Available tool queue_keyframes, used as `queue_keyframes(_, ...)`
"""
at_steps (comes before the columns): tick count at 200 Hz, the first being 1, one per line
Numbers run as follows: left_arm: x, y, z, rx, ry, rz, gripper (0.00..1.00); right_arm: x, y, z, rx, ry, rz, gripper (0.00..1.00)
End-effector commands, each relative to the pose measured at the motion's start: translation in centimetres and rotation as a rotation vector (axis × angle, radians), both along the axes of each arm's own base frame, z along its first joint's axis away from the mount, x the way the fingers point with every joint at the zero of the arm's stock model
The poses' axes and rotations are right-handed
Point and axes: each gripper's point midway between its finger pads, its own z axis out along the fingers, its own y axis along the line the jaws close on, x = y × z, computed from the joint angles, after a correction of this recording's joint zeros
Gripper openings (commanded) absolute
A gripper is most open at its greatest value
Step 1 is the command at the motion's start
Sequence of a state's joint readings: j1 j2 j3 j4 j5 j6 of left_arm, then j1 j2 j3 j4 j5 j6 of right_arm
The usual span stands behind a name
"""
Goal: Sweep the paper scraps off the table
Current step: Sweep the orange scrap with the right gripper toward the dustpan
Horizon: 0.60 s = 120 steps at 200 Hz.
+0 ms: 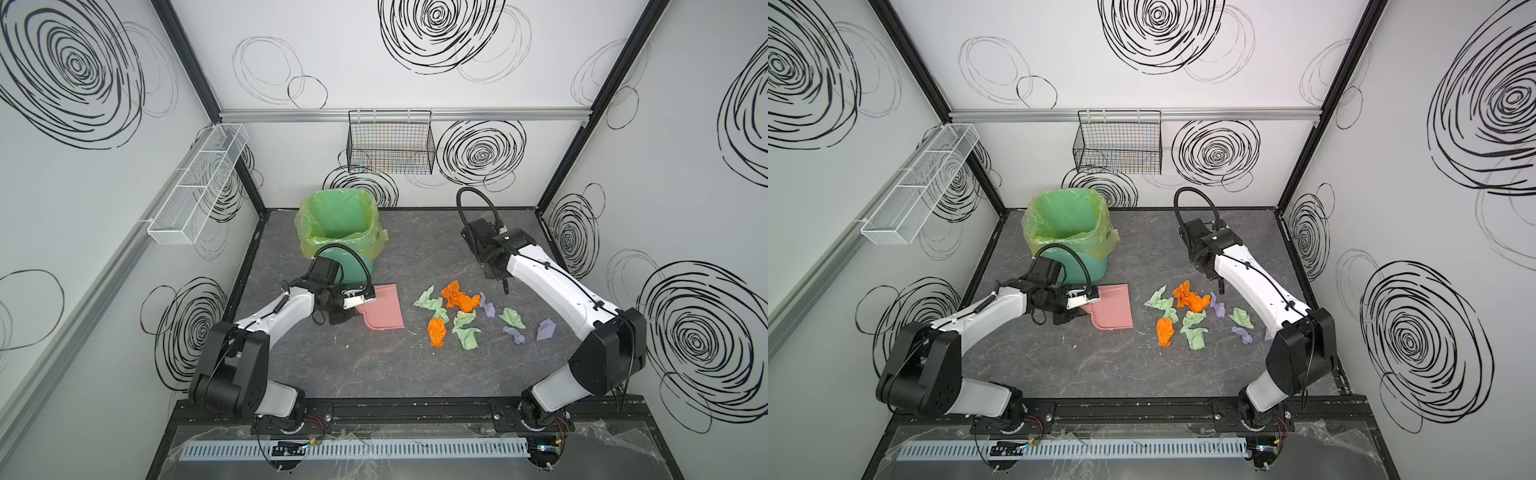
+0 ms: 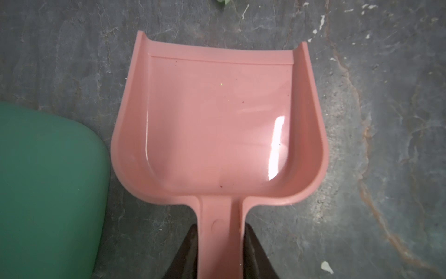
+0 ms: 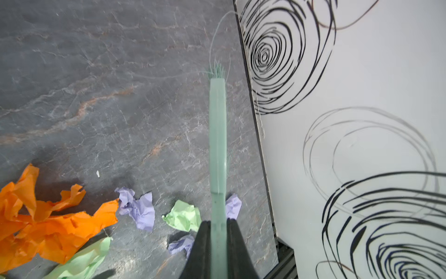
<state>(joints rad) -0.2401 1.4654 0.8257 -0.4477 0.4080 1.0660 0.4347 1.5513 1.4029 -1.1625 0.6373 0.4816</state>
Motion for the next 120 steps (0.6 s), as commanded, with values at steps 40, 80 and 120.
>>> queue_keyframes(40,3.1,-0.9,-0.2,0.041,-0.032,-0.069,0.00,-6.9,-4.7,-4.2,0.024,0.116,-0.220,0.00)
queue_keyframes(80,4.3,-1.6,-0.5,0.042,-0.023,-0.082,0.00,-8.2,-5.5,-4.0,0.022,0.093,-0.234,0.00)
queue_keyframes(120,4.6,-2.5,-0.8,0.034,-0.013,-0.089,0.00,-9.3,-6.2,-3.9,0.062,0.064,-0.258,0.00)
